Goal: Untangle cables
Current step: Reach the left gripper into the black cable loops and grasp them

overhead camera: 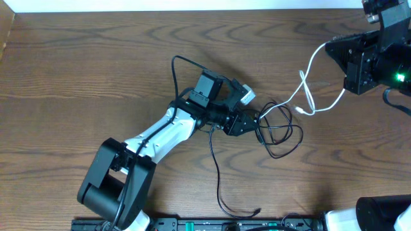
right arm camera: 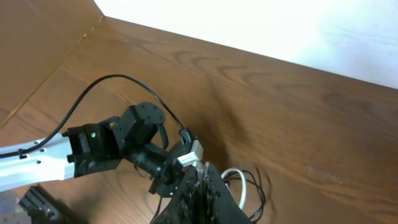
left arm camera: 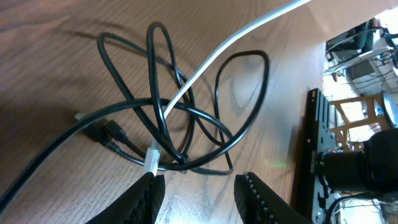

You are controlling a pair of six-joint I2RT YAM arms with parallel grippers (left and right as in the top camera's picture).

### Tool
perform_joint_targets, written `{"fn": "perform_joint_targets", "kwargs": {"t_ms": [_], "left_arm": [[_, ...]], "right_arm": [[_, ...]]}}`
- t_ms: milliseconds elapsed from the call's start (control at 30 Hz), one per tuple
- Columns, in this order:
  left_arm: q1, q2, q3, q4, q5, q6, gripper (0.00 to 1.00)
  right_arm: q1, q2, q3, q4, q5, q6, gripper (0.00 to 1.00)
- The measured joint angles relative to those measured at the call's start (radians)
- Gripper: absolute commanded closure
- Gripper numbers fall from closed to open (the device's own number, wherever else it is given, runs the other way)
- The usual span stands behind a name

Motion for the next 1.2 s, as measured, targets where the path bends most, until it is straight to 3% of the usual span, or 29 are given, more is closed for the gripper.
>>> {"fn": "perform_joint_targets", "kwargs": {"t_ms": [533,1200], "left_arm": [[-0.128,0.039,0.000,0.029,-0.146,-0.072,0.58],[-0.132,0.039,0.000,0.058,-0.313,-0.249,0.56]], "right_arm": [[0.000,0.000,0.000,-0.023,0.002,-0.016,0.99],[0.000,0.000,0.000,-0.024,0.002,-0.031,0.99]]}}
